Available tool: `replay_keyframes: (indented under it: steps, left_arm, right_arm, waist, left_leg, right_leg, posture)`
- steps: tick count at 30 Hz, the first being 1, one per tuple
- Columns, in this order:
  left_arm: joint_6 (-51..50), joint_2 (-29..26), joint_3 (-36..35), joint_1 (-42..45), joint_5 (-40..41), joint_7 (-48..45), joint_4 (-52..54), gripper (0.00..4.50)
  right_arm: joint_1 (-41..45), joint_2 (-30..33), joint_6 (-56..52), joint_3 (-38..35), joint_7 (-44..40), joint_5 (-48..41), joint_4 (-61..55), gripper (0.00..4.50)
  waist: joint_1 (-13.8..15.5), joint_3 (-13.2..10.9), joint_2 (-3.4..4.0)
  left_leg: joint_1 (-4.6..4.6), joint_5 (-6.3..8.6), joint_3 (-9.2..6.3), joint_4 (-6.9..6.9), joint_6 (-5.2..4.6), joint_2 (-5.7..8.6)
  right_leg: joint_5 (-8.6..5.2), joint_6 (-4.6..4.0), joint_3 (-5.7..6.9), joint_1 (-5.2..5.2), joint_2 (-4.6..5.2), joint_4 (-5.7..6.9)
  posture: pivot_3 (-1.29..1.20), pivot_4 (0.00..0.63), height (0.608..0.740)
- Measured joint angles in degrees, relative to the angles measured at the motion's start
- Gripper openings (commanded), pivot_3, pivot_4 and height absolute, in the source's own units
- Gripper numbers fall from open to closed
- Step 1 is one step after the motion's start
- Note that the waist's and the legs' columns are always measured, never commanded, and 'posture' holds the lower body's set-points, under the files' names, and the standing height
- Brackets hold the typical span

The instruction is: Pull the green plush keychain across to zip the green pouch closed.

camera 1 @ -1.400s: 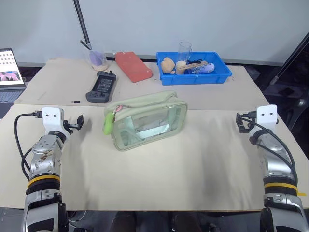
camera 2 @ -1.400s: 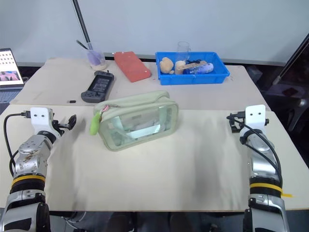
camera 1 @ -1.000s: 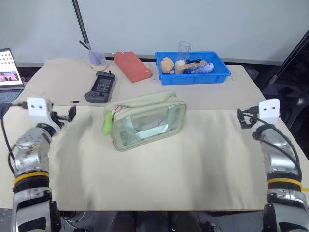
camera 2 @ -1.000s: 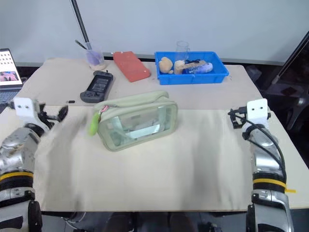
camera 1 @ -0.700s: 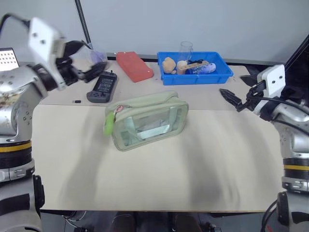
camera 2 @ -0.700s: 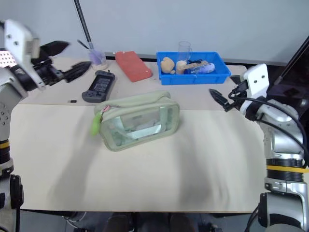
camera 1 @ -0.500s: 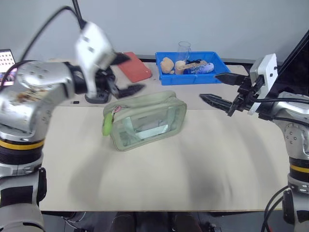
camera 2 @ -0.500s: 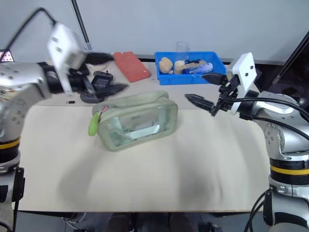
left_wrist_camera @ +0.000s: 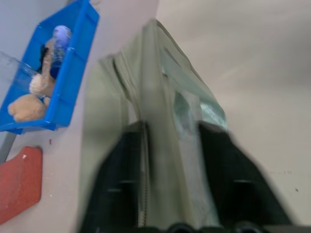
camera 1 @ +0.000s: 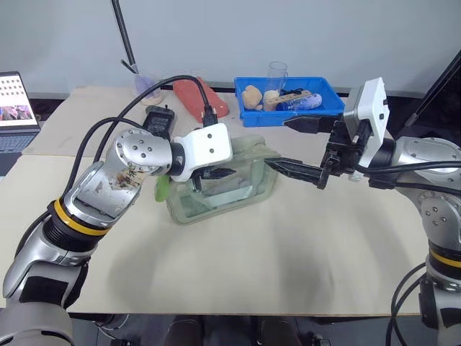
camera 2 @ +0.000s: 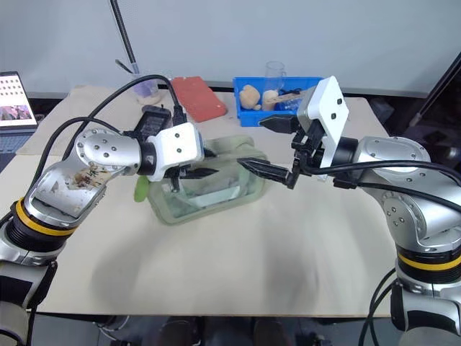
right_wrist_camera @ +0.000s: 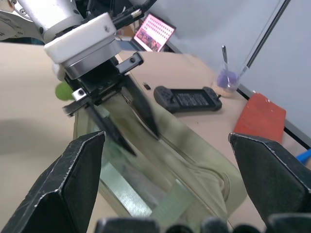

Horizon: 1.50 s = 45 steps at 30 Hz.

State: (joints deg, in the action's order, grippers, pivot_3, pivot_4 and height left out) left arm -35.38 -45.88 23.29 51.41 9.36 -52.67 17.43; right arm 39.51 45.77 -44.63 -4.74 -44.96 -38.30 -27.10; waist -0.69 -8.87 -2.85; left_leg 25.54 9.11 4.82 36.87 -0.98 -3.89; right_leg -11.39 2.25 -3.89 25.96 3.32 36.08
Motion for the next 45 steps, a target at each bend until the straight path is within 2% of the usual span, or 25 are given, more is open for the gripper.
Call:
replay_keyframes:
  steps: [1,6,11,14,22,25,29,32,35,38,45]
  left_arm:
    - [0.9,0.2,0.1,0.0,-0.7,-0.4,-0.6,0.09]
    - [6.8,1.2,-0.3,0.1,-3.6,-1.1,-5.9,0.09]
    - [28.7,2.2,-3.5,2.2,-2.5,-10.9,-19.6,0.09]
    - [37.4,3.1,-4.4,4.2,-2.5,-16.0,-25.3,0.09]
    - [40.3,6.5,-4.5,3.2,-3.2,-18.1,-26.7,0.09]
    - [38.7,6.5,-4.5,1.3,-2.8,-18.5,-23.8,1.05]
    - [34.7,5.8,-5.9,0.4,-0.9,-19.8,-19.7,2.98]
    - [27.4,5.8,-9.2,0.7,3.8,-20.1,-16.0,4.46]
    - [15.6,6.3,-12.1,1.7,13.5,-21.0,-9.2,4.49]
    - [8.6,4.8,-13.3,1.8,18.6,-21.9,-4.8,4.50]
    - [2.6,2.4,-13.9,-1.6,20.3,-20.4,-1.4,4.50]
  right_arm:
    - [0.0,0.4,0.0,0.0,0.0,0.1,0.0,4.50]
    - [0.0,1.2,0.0,0.0,-0.4,0.4,-0.1,4.50]
    - [0.0,4.2,0.2,-0.1,-3.2,0.6,0.9,4.50]
    - [0.0,4.7,0.7,-0.1,-4.6,1.2,1.9,4.50]
    - [-1.1,4.7,0.4,-0.1,-4.7,1.1,1.3,4.50]
    - [-2.8,5.2,-0.1,-0.2,-4.7,1.0,0.2,4.50]
    - [-6.5,7.1,0.9,0.0,-5.1,2.9,-0.9,4.50]
    - [-9.0,7.4,2.9,2.4,-5.5,6.0,-0.2,4.50]
    - [-8.7,6.6,5.2,4.4,-5.7,8.5,2.1,4.50]
    - [-8.4,5.2,7.8,6.3,-6.1,11.2,5.3,3.68]
    - [-8.4,3.8,10.8,7.6,-8.4,13.5,8.7,1.20]
  waist:
    - [0.0,0.0,0.00]
    - [0.0,0.0,0.00]
    - [0.0,0.0,0.00]
    - [0.1,0.0,0.00]
    - [0.0,0.0,0.00]
    - [0.0,0.0,0.00]
    - [0.0,0.0,0.00]
    - [0.0,0.0,0.00]
    - [-0.1,0.0,0.00]
    - [-0.2,0.0,0.01]
    - [-0.1,0.0,0.01]
  left_leg:
    - [0.00,0.00,0.00,0.00,0.00,0.00]
    - [-0.01,0.00,-0.01,0.02,0.00,0.00]
    - [0.05,0.00,0.02,0.03,0.00,0.00]
    - [0.07,0.00,0.05,0.03,-0.01,0.01]
    - [0.13,0.00,0.02,0.07,-0.01,0.01]
    - [0.14,0.00,0.01,0.07,-0.01,0.00]
    - [0.13,0.00,0.01,0.09,-0.01,0.01]
    - [0.13,0.00,0.01,0.14,-0.01,0.00]
    - [0.13,0.00,0.00,0.15,-0.01,0.00]
    - [0.05,0.00,-0.02,0.14,-0.01,-0.01]
    - [0.06,-0.01,-0.03,0.15,-0.01,-0.01]
  right_leg:
    - [0.00,0.00,0.00,0.00,0.00,0.00]
    - [0.00,0.00,0.00,0.00,0.00,0.01]
    - [0.01,-0.02,0.00,0.03,0.03,-0.02]
    - [0.01,-0.01,0.00,0.04,0.05,-0.04]
    - [0.10,0.16,0.00,0.09,0.04,0.03]
    - [0.19,0.33,0.00,0.10,0.03,0.03]
    - [0.18,0.30,0.00,0.09,0.04,0.03]
    - [0.17,0.30,0.00,0.09,0.04,0.04]
    - [0.04,0.57,0.00,0.09,0.02,0.07]
    - [0.03,0.61,0.00,0.07,-0.02,0.12]
    - [0.02,0.57,-0.01,0.07,-0.03,0.12]
  posture:
    - [0.00,0.150,0.740]
    - [0.00,0.150,0.740]
    - [0.00,0.150,0.740]
    - [0.00,0.150,0.740]
    - [0.00,0.150,0.740]
    - [0.00,0.150,0.740]
    - [0.00,0.150,0.740]
    - [0.00,0.150,0.740]
    - [0.00,0.150,0.740]
    - [0.00,0.150,0.740]
    - [0.00,0.150,0.740]
